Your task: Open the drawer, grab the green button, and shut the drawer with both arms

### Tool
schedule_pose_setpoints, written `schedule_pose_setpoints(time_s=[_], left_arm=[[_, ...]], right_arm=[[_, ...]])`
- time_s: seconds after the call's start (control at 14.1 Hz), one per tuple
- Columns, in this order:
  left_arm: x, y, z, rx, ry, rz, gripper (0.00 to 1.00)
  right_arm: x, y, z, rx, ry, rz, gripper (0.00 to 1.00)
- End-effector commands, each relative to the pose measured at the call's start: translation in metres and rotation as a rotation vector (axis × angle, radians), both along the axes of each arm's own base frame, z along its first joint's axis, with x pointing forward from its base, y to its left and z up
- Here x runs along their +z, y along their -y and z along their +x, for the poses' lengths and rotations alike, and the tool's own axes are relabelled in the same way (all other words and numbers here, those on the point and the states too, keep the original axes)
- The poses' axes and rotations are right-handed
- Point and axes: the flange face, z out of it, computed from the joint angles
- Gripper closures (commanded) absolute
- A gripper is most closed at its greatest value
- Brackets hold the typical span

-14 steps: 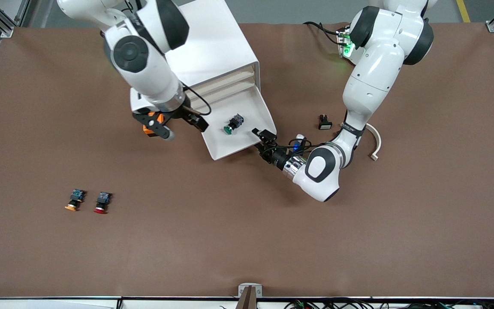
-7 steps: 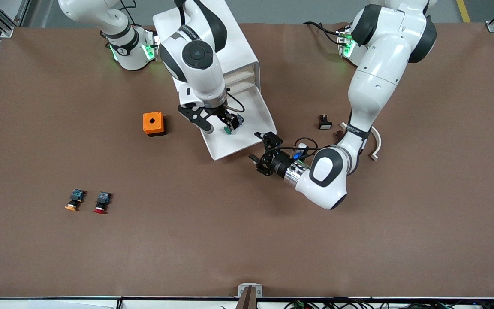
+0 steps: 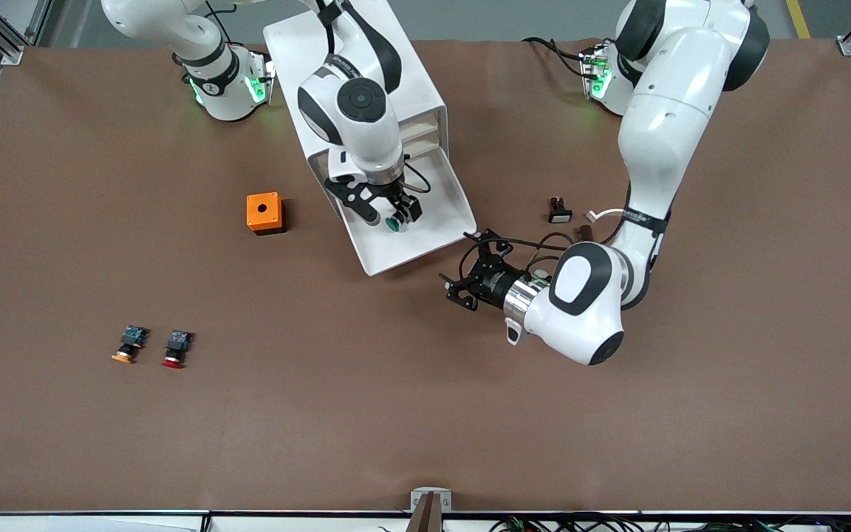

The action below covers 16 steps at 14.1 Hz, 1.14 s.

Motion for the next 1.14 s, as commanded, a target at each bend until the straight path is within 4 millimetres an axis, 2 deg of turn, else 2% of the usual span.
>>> schedule_pose_setpoints(time_s=[0.0, 0.14, 0.28, 0.5, 0.64, 0.92, 1.06], left_arm=[[0.048, -0.004, 0.0, -0.086, 0.191, 0.031, 0.0], [0.073, -0.003, 0.001, -0.142, 0.322, 0.062, 0.0], [0.101, 0.012, -0.005, -0.202, 0.473, 0.125, 0.0], [0.108, 0.026, -0.009, -0.257, 0.61, 0.206, 0.0], [0.106, 0.026, -0.006, -0.279, 0.674, 0.255, 0.0], [0.064, 0.044, -0.02, -0.339, 0.786, 0.359, 0.0], [0.046, 0.052, -0.031, -0.386, 0.814, 0.384, 0.0]], right_arm=[[-0.022, -0.008, -0.012, 0.0, -0.001, -0.023, 0.0], [-0.028, -0.012, -0.014, 0.006, 0.001, -0.022, 0.0], [-0.028, -0.011, -0.012, 0.003, 0.001, -0.023, 0.03], [-0.029, -0.008, -0.009, -0.005, 0.001, -0.024, 0.08], [-0.037, -0.009, -0.008, -0.005, -0.006, -0.033, 0.1], [-0.044, -0.015, -0.009, 0.003, -0.002, -0.03, 0.17], [-0.046, -0.015, -0.009, 0.003, -0.003, -0.031, 0.27]])
